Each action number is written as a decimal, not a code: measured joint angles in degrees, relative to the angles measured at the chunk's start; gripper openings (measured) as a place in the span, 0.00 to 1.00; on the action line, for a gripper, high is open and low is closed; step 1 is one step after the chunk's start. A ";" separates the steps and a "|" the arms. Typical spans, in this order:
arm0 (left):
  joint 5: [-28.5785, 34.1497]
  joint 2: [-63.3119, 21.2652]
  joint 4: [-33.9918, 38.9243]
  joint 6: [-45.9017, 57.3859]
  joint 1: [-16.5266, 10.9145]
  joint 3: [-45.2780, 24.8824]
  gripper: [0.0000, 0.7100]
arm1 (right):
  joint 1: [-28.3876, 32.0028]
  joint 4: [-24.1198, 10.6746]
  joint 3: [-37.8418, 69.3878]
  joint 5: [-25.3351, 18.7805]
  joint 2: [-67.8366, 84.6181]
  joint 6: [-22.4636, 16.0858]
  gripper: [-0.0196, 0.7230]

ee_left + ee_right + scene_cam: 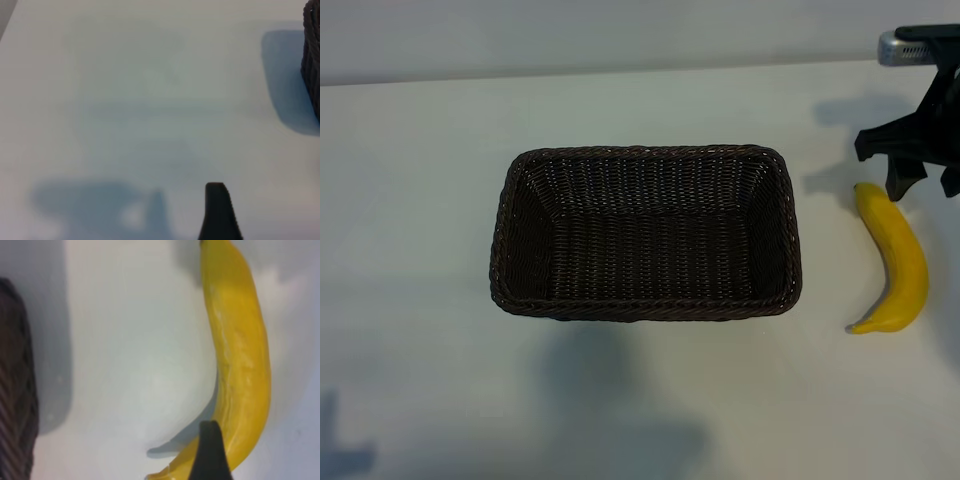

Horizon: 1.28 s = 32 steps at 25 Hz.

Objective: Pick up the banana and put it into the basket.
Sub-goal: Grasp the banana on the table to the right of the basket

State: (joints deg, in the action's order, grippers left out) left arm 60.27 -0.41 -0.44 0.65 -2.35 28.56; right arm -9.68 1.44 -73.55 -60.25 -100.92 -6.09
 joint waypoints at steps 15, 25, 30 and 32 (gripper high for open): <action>0.00 0.00 0.00 0.00 0.00 0.00 0.71 | 0.00 -0.05 3.54 2.69 -5.96 2.55 0.75; 0.00 0.00 0.00 0.00 0.00 0.00 0.71 | 0.00 -0.05 3.73 6.24 -6.45 2.74 0.75; 0.00 0.00 0.00 0.00 0.00 0.00 0.71 | 0.00 -0.05 3.73 7.52 -6.45 3.40 0.75; 0.00 0.00 0.00 0.00 0.00 0.00 0.71 | 0.00 -0.05 3.73 7.95 -6.45 3.58 0.75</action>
State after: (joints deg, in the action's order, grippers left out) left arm 60.27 -0.41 -0.44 0.65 -2.35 28.56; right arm -9.68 1.39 -69.81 -52.30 -107.37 -2.51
